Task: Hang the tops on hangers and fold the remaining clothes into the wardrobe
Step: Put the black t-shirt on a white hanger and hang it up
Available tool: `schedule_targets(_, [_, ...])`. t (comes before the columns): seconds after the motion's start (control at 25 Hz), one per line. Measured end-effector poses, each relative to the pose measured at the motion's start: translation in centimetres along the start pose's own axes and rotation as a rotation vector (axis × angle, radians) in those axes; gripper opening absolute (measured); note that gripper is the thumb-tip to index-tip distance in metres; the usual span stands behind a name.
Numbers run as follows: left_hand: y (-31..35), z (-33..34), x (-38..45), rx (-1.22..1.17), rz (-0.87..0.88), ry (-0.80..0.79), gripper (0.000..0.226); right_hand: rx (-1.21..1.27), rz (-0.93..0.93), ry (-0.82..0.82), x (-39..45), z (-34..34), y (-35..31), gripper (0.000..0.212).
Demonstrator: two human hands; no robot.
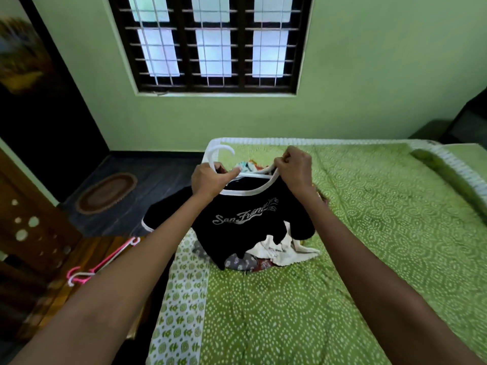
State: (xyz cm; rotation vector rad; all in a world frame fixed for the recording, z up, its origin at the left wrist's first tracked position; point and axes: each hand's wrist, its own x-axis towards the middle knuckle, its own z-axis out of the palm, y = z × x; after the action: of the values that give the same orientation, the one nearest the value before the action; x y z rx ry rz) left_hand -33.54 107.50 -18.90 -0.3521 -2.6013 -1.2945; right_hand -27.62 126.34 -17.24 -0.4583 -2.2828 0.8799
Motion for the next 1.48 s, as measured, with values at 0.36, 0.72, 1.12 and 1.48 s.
schedule_targets(0.36, [2.4, 0.8, 1.4, 0.083, 0.010, -0.128, 0.052, 0.021, -0.052, -0.187, -0.5, 1.3, -2.8, 0.011])
schedule_targets(0.72, [-0.2, 0.9, 4.4, -0.309, -0.069, -0.133, 0.063, -0.104, -0.214, -0.458, 2.1, -2.5, 1.3, 0.031])
schedule_targets(1.12, [0.0, 0.5, 6.8, -0.377, -0.049, -0.160, 0.066, -0.200, -0.173, -0.475, 2.8, -5.1, 7.0, 0.022])
schedule_targets(1.48, [1.4, 0.2, 6.9, -0.349, 0.107, -0.377, 0.027, -0.087, -0.377, -0.358, 2.3, -1.0, 2.0, 0.017])
